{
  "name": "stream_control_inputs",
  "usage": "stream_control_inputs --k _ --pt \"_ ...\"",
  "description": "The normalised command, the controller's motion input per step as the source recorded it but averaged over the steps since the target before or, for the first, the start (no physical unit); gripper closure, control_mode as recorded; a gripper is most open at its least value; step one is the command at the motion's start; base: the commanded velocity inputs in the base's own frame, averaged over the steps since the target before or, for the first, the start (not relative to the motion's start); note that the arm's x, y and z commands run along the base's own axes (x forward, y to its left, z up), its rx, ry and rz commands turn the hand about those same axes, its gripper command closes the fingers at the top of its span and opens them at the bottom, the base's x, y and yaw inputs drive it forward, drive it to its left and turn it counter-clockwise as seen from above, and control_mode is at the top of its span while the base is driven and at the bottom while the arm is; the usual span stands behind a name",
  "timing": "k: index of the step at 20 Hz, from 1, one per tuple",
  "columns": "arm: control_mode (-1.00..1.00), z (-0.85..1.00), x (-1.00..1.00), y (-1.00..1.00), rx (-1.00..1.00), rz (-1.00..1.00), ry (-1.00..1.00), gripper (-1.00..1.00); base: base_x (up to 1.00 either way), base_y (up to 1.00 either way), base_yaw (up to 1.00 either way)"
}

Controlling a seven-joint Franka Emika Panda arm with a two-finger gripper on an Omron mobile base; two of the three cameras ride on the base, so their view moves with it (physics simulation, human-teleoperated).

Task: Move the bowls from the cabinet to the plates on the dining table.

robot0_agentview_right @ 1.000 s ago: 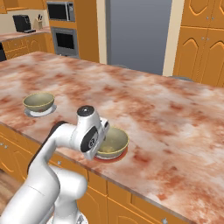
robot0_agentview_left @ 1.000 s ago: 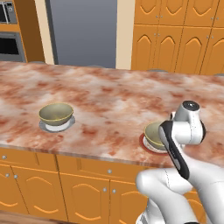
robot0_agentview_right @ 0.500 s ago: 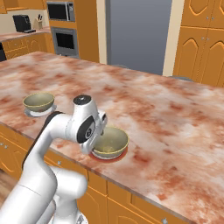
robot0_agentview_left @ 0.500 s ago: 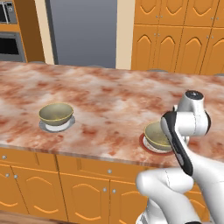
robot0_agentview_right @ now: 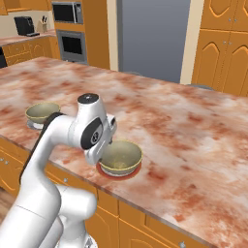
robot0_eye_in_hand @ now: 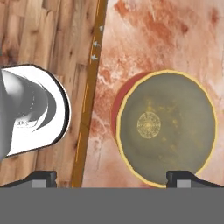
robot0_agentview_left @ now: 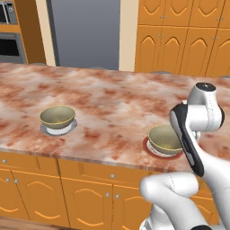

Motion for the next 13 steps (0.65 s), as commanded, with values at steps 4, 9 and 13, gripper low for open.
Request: stream_control_inputs --k 4,9,13 --pt "-1.0 0.38 -0.15 0.0 0.02 0.04 0.0 -1.0 0.0 0.0 0.0" --pt "-1.0 0.43 -0.14 0.01 0.03 0.04 0.0 -1.0 0.0 0.0 0.0" --pt "-1.0 0.42 -0.21 0.06 0.01 0.04 0.0 -1.0 0.0 0.0 0.0"
